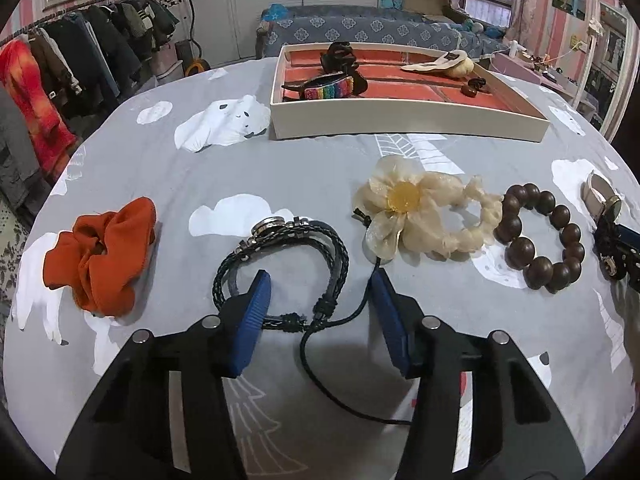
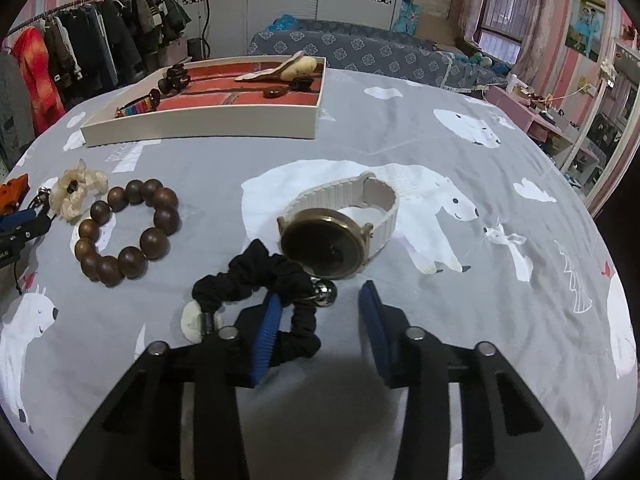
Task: Organize jewelry
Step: 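Grasp the black braided bracelet with the left tool while the right tool grasps the black scrunchie, then carry the braided bracelet with the left tool while the right tool carries the scrunchie to the tray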
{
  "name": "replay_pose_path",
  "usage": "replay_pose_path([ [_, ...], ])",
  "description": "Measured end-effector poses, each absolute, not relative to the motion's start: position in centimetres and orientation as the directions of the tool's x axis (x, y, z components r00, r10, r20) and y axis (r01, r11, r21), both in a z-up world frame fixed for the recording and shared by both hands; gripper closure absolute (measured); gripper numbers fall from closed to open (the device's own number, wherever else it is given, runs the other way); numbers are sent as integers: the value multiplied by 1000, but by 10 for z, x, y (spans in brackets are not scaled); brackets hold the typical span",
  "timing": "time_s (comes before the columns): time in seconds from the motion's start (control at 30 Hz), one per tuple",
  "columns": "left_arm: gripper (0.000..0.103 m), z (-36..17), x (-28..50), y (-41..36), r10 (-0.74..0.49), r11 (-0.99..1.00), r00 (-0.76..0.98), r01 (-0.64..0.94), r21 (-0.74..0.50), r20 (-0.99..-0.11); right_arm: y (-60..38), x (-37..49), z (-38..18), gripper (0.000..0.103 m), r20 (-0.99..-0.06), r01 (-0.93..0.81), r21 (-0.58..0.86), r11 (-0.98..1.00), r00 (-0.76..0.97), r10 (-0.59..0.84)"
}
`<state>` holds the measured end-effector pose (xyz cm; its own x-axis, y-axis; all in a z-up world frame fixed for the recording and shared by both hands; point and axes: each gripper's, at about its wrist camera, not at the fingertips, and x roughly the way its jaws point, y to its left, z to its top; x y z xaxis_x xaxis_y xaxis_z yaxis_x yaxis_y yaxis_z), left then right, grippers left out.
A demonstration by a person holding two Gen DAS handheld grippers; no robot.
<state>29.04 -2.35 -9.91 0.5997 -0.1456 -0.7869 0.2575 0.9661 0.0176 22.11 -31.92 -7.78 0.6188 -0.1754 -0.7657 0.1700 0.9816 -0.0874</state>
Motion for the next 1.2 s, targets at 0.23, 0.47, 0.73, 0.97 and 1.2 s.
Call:
replay_pose_path([
  [0.23,76,-97,289,-19,-151,967,605,253,9,-782,-320,221,-77,81,-760,171,-91,981,625,-180],
  [0.47,93,-97,289,-18,-172,966,607,260,-11,-776,-319,219,-76,85,-755,167,-92,982,631,-178],
  [0.73,94,-95,287,-14,-180,968,617,250,-26,-766,-319,216,-72,87,-736,172,-93,981,652,-184],
  [0.97,94,-89,282,-15,-168,969,643,248,-4,-747,-317,211,-65,88,-716,160,-88,983,677,-174],
  [1.2,95,-76,286,-12,-172,972,656,235,-17,-734,-314,210,-40,88,-668,141,-76,987,728,-156],
])
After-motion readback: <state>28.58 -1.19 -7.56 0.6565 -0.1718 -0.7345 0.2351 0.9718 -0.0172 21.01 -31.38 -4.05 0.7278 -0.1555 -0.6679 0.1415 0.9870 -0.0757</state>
